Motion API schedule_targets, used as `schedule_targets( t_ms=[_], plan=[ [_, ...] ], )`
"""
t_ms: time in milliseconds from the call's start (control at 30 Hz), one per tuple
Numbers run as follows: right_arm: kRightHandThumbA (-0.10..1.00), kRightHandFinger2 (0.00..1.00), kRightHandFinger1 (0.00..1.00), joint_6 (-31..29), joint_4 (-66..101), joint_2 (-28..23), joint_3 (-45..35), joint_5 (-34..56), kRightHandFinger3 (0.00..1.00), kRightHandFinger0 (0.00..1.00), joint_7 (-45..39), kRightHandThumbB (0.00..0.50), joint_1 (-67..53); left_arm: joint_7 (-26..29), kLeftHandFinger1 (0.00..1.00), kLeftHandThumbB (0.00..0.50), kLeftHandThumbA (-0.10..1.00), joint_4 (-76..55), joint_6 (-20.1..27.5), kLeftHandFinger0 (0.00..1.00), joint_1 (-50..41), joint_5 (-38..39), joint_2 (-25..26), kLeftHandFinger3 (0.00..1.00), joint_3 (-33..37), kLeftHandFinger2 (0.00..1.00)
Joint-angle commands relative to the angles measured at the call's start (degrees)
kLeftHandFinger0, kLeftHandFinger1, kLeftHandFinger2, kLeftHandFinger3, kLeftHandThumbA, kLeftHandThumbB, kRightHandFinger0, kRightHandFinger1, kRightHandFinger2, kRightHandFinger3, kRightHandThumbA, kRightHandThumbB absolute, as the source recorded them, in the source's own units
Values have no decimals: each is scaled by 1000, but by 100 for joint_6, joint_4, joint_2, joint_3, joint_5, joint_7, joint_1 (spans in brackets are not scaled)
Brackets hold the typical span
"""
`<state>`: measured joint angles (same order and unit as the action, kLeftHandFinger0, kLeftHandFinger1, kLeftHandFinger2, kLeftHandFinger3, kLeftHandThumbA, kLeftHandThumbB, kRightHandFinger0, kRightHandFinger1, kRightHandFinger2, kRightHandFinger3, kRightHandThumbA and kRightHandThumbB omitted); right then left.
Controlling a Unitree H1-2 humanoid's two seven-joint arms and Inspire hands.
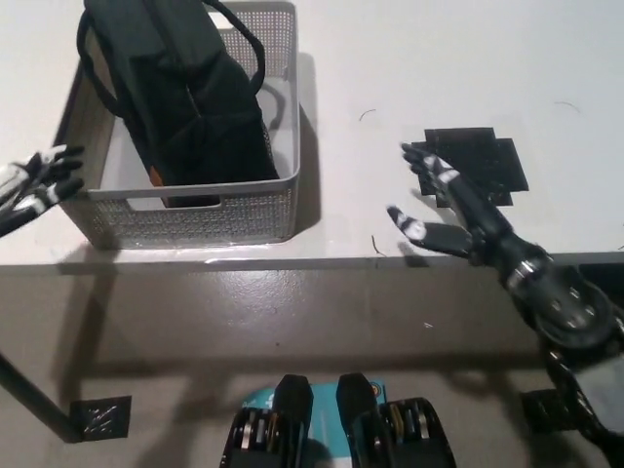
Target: Use both hands to pick up a lunch bag on the right hand side and place it into a container on the left hand side
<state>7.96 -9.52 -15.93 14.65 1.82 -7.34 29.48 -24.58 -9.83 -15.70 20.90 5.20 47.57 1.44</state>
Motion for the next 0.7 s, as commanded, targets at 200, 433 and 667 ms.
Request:
schedule_targets(
  t_ms=[200,433,667],
  plan=[
    [1000,1000,1000,-884,4384,271,-492,454,1000,1000,40,250,-540,1287,1000,278,1000,-3924,53,1000,-564,1373,-1136,1000,-1738,1000],
    [1000,1000,1000,-1926,5129,715,327,435,1000,1000,-63,254,-2428,1157,1000,275,1000,-4460,1988,1000,-2636,1147,-2398,1000,-1046,1000],
    [1000,1000,1000,-2637,3966,958,969,23,1000,1000,-40,288,-4198,468,1000,200,1000,-3459,2731,1000,-4366,713,-3528,1000,-162,1000]
  ],
)
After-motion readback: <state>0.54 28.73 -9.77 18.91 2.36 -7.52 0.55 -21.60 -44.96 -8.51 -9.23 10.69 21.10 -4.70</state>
